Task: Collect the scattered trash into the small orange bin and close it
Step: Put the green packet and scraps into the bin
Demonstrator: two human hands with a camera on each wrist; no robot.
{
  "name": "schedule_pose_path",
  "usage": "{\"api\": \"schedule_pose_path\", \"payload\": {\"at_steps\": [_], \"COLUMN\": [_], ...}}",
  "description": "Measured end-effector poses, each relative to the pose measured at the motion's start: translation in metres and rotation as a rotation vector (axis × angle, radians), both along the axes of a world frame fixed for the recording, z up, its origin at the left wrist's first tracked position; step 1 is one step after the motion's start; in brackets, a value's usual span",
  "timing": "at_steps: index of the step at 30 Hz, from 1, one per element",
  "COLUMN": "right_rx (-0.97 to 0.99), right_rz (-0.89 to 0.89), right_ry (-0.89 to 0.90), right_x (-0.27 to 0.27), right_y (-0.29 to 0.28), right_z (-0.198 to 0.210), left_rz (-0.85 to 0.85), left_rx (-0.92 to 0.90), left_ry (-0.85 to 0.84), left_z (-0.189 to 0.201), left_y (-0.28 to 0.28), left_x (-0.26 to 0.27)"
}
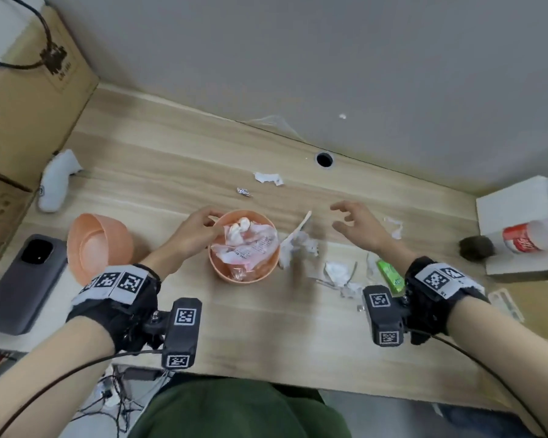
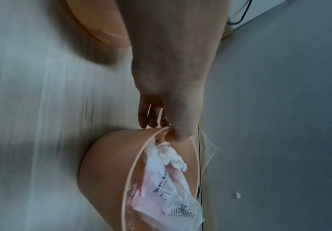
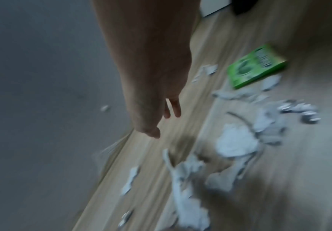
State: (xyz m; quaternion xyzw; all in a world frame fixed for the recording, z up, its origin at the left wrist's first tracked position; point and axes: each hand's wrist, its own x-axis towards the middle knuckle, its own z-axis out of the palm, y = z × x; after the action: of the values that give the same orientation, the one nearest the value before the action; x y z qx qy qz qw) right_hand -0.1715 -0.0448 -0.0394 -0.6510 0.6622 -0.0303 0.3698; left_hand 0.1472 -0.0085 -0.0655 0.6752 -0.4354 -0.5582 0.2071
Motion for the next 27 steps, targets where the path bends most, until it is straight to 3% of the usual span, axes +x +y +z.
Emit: {"api": "schedule_pose_path", "payload": {"at_steps": [3,7,10,13,17,23,27], "right_rx": [0.043,0.051,0.160,0.222,0.142,0.092,0.038], "right_rz": [-0.256,-0.443,-0.510,-0.548,-0.512,-0.475,-0.570], "right_ry": [0.120,0.208,0.308,0.285,0.292,0.196,-0.190], "right_x": [-0.045,-0.075,-0.096,-0.112,-0.108,-0.076,-0.063], "right_y": [0.025,0.048,0.064,0.077,0.081,0.069,0.046], "right_z": [-0.030,-0.055,-0.072,-0.087,-0.093,-0.080,-0.033], "left_rz": [-0.024,-0.065,-0.112,-0.144,-0.134,-0.121,-0.125], "left_rx": [-0.001,-0.010,-0.004,0.015,0.024,0.037,0.037], "left_ry": [-0.001,0.001,0.001,0.011,0.018,0.017,0.029], "left_z": [-0.006,-0.009,-0.009,-0.010,-0.009,-0.008,-0.007], "left_y": [-0.007,-0.015,-0.019,-0.021,-0.020,-0.018,-0.017], "left_x": [-0.017,-0.043,-0.060,-0.069,-0.074,-0.075,-0.074]}}
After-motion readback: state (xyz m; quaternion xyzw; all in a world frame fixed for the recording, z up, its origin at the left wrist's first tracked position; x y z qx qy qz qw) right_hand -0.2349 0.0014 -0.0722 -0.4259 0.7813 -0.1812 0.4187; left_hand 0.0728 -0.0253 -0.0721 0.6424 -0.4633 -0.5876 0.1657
